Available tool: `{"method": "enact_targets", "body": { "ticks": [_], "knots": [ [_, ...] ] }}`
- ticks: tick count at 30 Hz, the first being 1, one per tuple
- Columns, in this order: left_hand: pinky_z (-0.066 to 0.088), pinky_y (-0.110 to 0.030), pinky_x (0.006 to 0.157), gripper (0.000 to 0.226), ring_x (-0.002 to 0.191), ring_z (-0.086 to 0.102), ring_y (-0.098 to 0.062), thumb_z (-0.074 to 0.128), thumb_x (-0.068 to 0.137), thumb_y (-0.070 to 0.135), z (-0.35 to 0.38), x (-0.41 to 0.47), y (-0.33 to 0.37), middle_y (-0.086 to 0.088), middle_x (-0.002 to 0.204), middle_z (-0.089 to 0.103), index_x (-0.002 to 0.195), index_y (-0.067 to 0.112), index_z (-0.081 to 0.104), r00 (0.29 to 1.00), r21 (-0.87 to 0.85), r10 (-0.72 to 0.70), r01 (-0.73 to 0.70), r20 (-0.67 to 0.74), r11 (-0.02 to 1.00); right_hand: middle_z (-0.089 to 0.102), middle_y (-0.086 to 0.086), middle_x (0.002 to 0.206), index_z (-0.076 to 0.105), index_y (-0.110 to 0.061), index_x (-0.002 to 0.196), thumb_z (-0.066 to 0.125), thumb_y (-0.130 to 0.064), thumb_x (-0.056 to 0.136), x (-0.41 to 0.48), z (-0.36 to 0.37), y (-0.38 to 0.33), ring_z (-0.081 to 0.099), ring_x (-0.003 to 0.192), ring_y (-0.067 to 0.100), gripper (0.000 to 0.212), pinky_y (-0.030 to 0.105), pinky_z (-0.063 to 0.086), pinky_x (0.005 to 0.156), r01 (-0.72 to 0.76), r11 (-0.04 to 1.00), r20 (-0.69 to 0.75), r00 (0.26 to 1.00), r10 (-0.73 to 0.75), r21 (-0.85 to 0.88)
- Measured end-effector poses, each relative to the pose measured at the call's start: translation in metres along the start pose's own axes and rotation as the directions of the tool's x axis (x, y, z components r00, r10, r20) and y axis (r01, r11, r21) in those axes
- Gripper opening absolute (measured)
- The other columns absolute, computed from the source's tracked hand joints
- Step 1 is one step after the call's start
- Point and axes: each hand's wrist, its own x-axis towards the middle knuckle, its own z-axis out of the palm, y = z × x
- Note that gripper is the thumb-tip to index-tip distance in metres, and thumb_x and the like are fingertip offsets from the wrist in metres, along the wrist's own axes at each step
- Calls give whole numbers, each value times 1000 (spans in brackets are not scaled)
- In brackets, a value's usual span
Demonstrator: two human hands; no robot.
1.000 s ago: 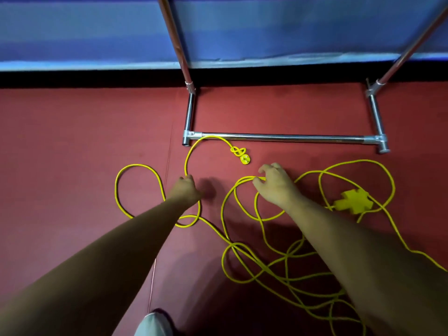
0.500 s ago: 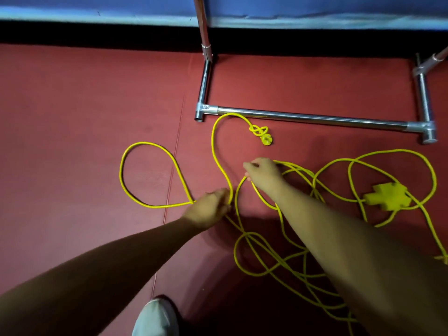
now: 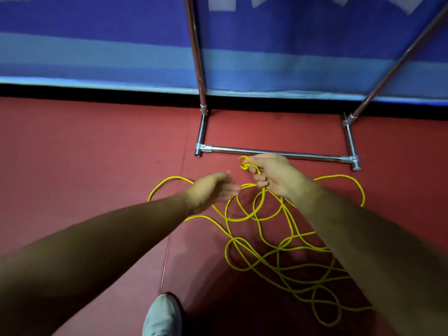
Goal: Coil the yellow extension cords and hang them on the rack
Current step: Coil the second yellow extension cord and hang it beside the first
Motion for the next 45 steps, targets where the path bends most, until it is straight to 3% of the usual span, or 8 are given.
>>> {"method": "enact_targets", "body": {
  "ticks": [6,11,15,19,27,33,39,45],
  "knots": [
    [59,-36,69,47,75,73,-30,42,100,41,46,-54,62,-25,94,67,109,-5,48,1000,-430,-2,4,5,903,53,7,64,60,-8,99,53,-11,96,-125,9,-40,44,47,14,9,23,32,47,104,986,124,988,-87,-133],
    [58,-32,67,27,106,63,-31,38,104,16,77,-114,88,-22,109,58,123,-2,43,979,-681,72,-186,-193,708,63,10,70,63,-2,106,55,-8,94,-220,2,-40,57,59,17,15,24,45,58,140,969,267,960,-83,-204],
    [46,-17,39,13,47,57,-11,42,100,7,103,-172,99,-5,69,50,98,6,55,942,-402,152,-268,-299,876,72,17,94,64,-2,107,59,-6,91,-275,3,-36,70,83,25,17,31,55,80,104,970,298,954,-35,-218],
    [44,-18,45,14,43,57,-11,46,98,7,148,-247,107,0,55,53,89,9,57,916,-137,397,-400,-49,906,72,15,104,64,-6,109,67,-16,83,-301,15,-51,67,104,30,28,43,47,99,185,981,148,970,-191,57],
    [54,-24,68,9,70,66,-21,55,95,5,178,-293,63,-11,74,68,92,11,61,820,256,524,-571,231,780,70,11,75,55,-2,97,49,-28,98,-318,22,-93,67,61,21,26,29,53,53,284,856,-171,958,-231,432],
    [49,-28,77,13,84,71,-22,55,96,18,171,-275,53,-16,97,71,98,7,62,858,148,505,-513,95,845,50,6,53,55,3,99,47,-23,100,-324,16,-81,30,33,9,28,20,24,40,400,909,-61,916,-396,113],
    [49,-30,77,36,83,66,-19,55,93,33,160,-266,80,-10,114,69,119,9,60,847,29,521,-526,100,850,56,7,62,53,-7,83,58,-16,94,-327,10,-62,32,38,7,16,19,22,40,391,915,101,919,-381,-105],
    [48,-27,68,37,64,60,-11,60,91,8,161,-258,91,3,75,63,128,11,55,771,95,615,-633,166,768,61,8,70,64,5,84,61,-14,92,-321,8,-66,36,48,11,21,27,24,47,461,864,140,887,-440,-204]
  ]
}}
